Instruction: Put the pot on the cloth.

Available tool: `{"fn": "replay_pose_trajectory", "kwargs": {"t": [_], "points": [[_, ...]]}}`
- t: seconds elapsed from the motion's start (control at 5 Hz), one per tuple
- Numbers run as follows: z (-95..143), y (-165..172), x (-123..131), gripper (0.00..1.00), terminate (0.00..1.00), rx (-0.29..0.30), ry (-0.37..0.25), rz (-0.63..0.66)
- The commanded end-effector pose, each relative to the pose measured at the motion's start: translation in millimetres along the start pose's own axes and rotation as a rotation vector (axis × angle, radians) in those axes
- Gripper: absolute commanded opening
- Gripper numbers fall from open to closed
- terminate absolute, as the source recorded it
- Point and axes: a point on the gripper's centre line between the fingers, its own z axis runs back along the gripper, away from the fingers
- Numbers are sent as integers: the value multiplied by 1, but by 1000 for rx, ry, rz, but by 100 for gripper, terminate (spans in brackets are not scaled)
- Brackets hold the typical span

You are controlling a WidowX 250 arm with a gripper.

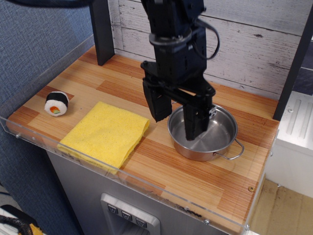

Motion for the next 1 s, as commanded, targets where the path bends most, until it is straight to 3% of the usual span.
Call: {"fn": "replay_pose_trajectory", "kwargs": {"t": [0.0, 0.4, 0.8], "points": [[-12, 13, 13, 100, 0, 14, -11, -11], [-29, -8, 39, 100, 0, 52, -29, -125], [-46, -15, 50, 100, 0, 28, -22, -192]]}}
